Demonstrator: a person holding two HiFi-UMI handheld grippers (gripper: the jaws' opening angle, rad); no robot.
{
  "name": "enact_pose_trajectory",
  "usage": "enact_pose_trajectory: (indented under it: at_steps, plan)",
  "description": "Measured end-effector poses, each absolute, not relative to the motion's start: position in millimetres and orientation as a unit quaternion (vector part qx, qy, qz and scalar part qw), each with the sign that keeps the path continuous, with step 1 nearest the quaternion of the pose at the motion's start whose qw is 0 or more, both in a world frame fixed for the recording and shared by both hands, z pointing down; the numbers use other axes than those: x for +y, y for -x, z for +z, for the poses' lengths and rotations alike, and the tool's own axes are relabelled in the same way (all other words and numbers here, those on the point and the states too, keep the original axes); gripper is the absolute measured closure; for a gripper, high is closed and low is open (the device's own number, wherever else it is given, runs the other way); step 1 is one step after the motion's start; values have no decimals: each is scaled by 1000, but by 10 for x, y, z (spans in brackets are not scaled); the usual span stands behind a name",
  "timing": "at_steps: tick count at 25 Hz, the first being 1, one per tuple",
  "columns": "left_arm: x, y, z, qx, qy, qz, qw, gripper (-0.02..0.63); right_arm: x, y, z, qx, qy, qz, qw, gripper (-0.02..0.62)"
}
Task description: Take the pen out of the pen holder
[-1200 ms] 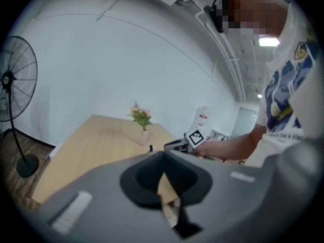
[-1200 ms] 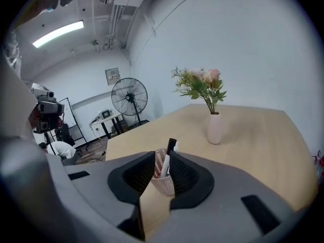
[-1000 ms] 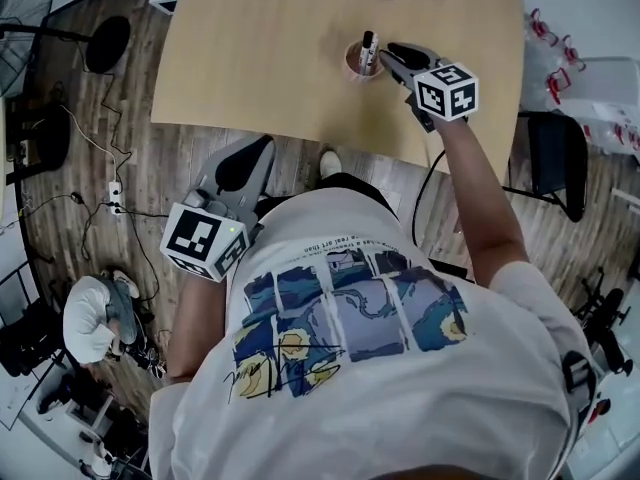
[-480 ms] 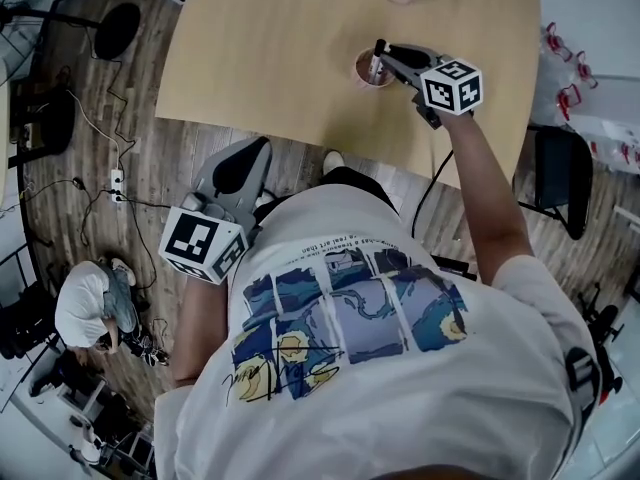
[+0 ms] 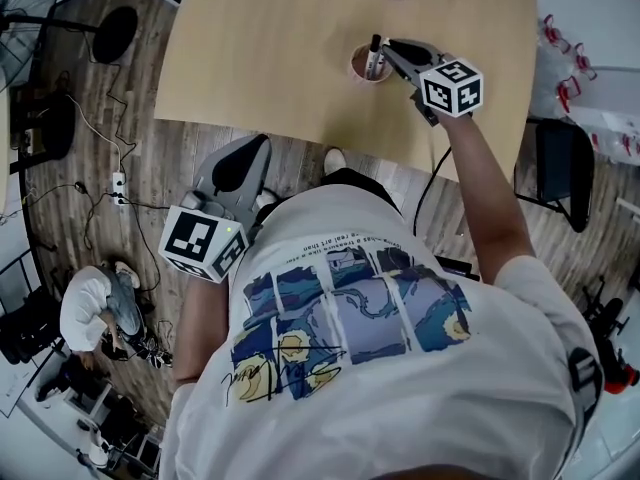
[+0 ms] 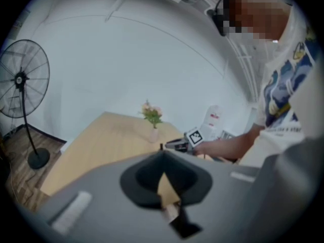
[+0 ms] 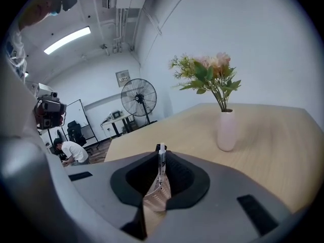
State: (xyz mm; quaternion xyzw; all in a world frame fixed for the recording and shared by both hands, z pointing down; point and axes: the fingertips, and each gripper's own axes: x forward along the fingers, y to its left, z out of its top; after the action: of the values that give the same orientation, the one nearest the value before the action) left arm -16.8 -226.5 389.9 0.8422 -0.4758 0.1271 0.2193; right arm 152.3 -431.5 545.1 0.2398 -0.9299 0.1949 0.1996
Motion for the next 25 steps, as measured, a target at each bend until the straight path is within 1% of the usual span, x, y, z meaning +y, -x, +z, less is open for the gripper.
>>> enact_pose_trajectory:
  at_steps: [5, 16, 25]
  plan:
    - [-2224, 198, 3864, -470, -848, 124, 213, 597, -4302, -1576, 5264, -931, -264, 177, 182, 560]
    - [-1887, 568, 3775, -439, -869, 111, 200, 597, -4036, -1529, 4576, -924, -333, 129, 138, 560]
    - [-1539, 843, 3749, -403, -890, 98, 191, 597, -3538, -1439, 4128, -912, -377, 95, 127, 560]
